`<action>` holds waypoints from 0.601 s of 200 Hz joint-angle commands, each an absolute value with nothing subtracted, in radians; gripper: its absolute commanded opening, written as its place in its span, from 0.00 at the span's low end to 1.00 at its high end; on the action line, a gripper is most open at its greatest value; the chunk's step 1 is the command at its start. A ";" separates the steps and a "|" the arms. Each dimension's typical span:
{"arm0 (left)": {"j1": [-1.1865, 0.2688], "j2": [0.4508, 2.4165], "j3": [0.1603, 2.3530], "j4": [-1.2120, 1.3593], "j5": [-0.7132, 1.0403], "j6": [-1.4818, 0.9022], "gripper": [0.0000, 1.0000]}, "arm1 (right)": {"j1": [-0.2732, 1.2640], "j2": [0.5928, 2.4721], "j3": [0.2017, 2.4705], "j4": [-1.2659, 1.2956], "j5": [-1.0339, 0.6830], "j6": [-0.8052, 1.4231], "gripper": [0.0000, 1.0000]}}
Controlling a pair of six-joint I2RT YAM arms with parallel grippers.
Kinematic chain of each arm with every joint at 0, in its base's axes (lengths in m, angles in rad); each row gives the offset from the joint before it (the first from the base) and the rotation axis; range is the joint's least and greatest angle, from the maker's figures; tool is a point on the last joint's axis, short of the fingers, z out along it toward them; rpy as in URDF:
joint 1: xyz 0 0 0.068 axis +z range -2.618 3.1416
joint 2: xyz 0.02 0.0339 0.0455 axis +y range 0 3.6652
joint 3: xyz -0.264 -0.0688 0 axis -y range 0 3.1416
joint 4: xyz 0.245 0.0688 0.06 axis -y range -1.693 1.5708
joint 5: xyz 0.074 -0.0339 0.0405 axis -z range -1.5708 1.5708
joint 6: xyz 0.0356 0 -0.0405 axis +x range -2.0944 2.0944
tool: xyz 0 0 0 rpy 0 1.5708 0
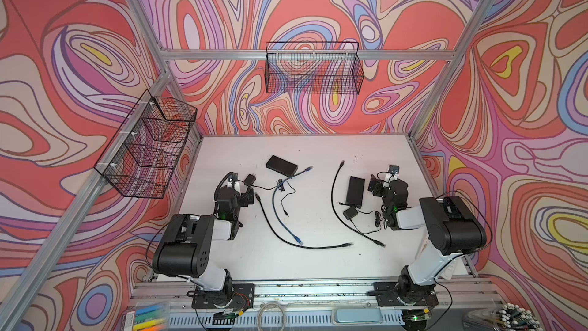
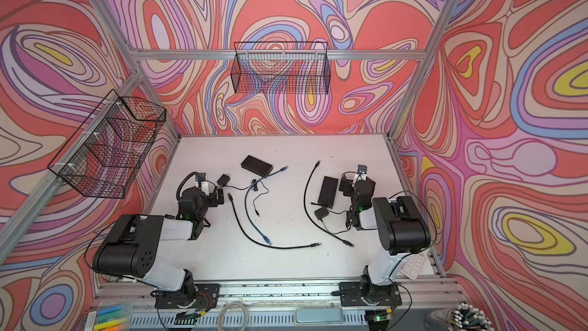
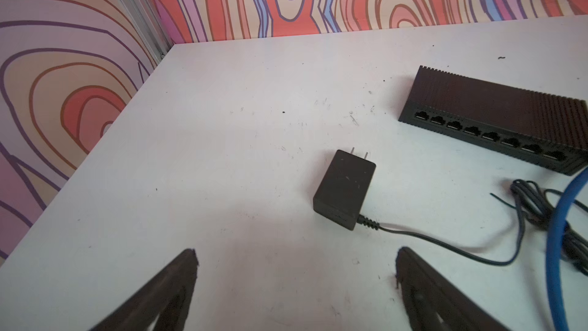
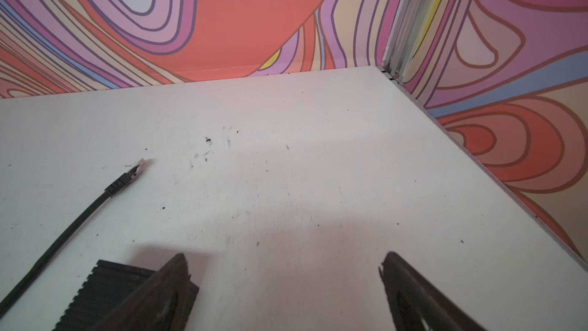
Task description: Insert the plug into the switch port
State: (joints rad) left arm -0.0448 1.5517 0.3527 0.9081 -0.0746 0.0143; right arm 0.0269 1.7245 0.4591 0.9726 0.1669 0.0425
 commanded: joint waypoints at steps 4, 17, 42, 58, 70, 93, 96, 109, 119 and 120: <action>-0.042 1.543 0.368 0.903 -0.064 0.018 1.00 | 0.022 1.720 0.469 0.955 0.113 0.019 0.98; -0.042 1.542 0.368 0.904 -0.064 0.018 1.00 | 0.023 1.720 0.463 0.968 0.117 0.017 0.98; -0.042 1.542 0.368 0.903 -0.064 0.017 1.00 | 0.023 1.720 0.462 0.968 0.117 0.016 0.98; -0.042 1.542 0.369 0.904 -0.064 0.018 1.00 | 0.023 1.720 0.463 0.968 0.117 0.017 0.98; -0.041 1.543 0.368 0.904 -0.064 0.018 1.00 | 0.023 1.720 0.463 0.968 0.117 0.017 0.98; -0.043 1.542 0.368 0.903 -0.064 0.018 1.00 | 0.023 1.720 0.463 0.968 0.117 0.017 0.98; -0.043 1.542 0.368 0.903 -0.064 0.018 1.00 | 0.023 1.720 0.463 0.968 0.117 0.017 0.98; -0.041 1.542 0.368 0.903 -0.064 0.018 1.00 | 0.022 1.720 0.464 0.968 0.116 0.018 0.98; -0.042 1.542 0.368 0.904 -0.064 0.018 1.00 | 0.023 1.720 0.463 0.965 0.113 0.017 0.98; -0.043 1.542 0.368 0.904 -0.063 0.018 1.00 | 0.022 1.720 0.463 0.966 0.113 0.017 0.98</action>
State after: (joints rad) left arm -0.0448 1.5517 0.3527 0.9081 -0.0742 0.0143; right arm 0.0269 1.7245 0.4591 0.9710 0.1219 0.0200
